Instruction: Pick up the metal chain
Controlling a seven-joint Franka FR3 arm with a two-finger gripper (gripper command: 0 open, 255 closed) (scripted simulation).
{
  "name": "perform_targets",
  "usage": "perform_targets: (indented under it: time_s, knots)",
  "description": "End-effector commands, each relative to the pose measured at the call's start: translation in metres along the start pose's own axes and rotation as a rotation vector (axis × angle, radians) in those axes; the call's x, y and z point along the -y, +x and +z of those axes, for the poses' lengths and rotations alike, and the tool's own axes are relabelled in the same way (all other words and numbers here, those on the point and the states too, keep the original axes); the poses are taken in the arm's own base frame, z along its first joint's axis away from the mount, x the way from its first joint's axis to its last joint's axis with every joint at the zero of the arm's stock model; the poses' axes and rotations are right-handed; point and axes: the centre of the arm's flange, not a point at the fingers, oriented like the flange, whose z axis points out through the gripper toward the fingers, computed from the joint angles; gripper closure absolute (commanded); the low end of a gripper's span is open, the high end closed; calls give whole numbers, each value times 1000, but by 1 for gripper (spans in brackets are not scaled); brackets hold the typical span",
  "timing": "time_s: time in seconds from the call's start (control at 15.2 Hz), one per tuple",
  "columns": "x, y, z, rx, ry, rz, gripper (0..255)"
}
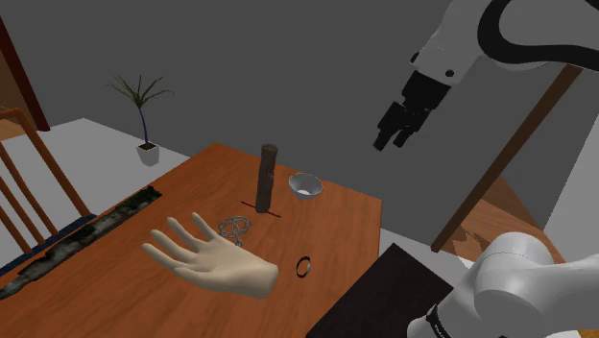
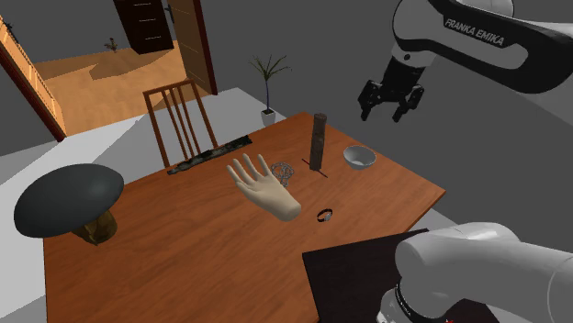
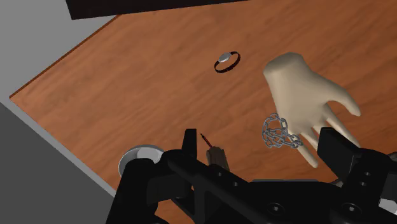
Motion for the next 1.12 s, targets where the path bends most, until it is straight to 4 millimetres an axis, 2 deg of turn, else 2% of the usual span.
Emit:
perform_targets:
  time_s: [0.0, 1.06]
  knots:
    - [0, 0, 0, 0, 0, 0, 0]
    - [71, 113, 168, 81, 45, 196, 0]
